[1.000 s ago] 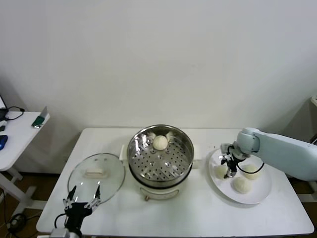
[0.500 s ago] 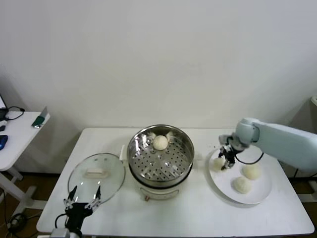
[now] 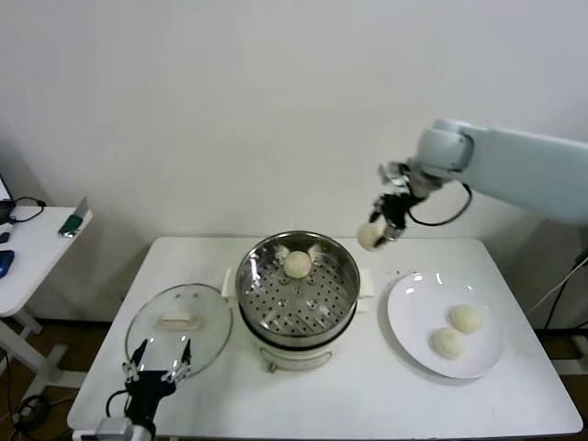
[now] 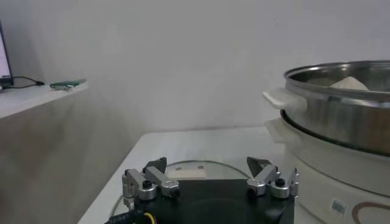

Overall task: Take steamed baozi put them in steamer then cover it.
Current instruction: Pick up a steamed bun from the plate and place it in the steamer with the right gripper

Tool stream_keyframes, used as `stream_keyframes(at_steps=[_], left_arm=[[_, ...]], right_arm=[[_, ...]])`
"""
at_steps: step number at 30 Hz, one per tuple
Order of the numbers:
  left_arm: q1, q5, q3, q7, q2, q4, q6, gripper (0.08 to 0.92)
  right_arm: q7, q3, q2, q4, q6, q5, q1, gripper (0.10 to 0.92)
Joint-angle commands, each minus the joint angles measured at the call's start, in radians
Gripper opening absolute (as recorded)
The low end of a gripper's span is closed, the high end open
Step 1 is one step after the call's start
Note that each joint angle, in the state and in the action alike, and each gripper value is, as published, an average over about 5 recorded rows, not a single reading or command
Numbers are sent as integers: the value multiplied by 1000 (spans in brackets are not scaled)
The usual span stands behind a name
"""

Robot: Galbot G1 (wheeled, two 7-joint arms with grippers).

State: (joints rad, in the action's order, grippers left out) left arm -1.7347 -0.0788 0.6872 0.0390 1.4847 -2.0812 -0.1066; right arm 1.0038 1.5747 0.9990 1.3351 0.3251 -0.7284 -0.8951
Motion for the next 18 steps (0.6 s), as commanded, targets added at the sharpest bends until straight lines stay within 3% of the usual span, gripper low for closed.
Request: stream_keyframes(at_steps=[1, 9, 18], left_arm=[[7, 0, 0, 1, 3, -6, -7, 823], [10, -5, 12, 3, 5, -7, -11, 823], [14, -5, 18, 2, 10, -6, -14, 823]], right_arm=[[-46, 4, 213, 81, 68, -197, -106, 585], [-125, -2, 392, 2, 117, -142, 49, 585], [-147, 18, 468, -111, 124, -33, 180, 585]])
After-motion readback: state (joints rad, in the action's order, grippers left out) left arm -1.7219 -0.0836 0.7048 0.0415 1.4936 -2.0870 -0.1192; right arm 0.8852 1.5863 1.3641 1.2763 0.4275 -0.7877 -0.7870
